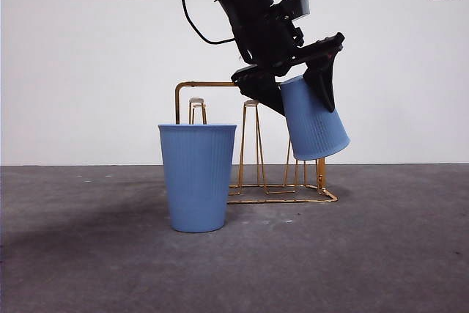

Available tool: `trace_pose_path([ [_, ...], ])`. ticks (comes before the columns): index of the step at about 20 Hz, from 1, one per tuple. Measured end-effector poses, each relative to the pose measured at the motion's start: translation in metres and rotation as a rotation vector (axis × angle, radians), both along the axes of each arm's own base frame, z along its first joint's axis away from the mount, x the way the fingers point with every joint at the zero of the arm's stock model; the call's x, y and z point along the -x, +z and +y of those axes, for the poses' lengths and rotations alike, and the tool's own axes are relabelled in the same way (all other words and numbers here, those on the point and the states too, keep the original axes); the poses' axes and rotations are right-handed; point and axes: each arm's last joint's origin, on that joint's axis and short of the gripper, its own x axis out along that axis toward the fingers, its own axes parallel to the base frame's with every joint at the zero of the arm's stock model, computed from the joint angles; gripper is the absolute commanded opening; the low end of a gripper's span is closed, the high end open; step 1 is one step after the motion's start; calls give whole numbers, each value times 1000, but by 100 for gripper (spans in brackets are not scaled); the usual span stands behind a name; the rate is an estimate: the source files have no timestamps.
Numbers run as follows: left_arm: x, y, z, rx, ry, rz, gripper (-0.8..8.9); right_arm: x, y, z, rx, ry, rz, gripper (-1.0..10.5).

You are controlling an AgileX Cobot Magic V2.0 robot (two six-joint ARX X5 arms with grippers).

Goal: Pick up cup 1,put cup 1 in the cup rack,pick up cup 2,put cup 2 in the cup rack

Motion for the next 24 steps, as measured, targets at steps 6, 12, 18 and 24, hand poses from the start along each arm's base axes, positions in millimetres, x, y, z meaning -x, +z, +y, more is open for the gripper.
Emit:
trace_pose_path([
  [6,-1,-2,-1,-2,-11,-1,349,0,0,1,-20,21,3,280],
  [12,0,-2,-3,5,-41,-9,479,0,0,1,-23,24,3,280],
  [18,-1,-3,-4,4,-45,-13,480,0,0,1,-23,24,4,280],
  [24,0,8,1,-24,-36,22,480,0,0,1,-23,24,4,280],
])
